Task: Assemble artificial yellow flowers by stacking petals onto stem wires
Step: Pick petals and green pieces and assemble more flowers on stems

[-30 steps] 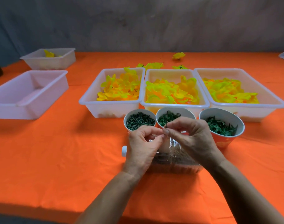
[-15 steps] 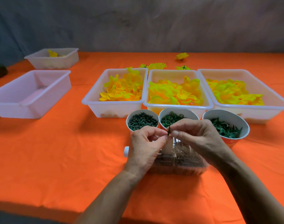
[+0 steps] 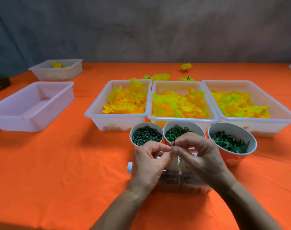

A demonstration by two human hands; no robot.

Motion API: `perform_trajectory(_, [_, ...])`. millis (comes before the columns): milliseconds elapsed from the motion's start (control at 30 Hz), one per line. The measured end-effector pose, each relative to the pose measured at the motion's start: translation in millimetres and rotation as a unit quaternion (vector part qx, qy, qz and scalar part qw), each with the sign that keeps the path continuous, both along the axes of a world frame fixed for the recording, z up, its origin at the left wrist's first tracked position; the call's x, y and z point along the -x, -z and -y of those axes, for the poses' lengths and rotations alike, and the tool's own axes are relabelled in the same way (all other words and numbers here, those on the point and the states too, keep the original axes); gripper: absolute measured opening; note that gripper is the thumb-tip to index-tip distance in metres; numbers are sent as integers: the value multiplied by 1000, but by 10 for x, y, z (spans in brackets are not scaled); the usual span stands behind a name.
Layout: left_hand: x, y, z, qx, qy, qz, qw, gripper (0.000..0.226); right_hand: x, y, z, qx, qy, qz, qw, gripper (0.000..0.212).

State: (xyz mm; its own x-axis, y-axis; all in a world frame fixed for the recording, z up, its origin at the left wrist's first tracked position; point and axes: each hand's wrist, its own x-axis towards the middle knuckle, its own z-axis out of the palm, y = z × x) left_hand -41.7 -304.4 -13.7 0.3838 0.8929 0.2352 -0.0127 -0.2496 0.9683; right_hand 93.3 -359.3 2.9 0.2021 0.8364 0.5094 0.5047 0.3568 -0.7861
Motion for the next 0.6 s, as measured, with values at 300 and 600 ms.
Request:
perform_trajectory(300, [72, -91, -174, -32, 66, -37, 997, 19, -68, -76, -9, 19, -43, -35, 998, 14])
perform_trajectory(600, [-18, -293, -946, -84, -70, -80, 991, 16, -241, -232, -133, 117, -129, -72, 982, 8])
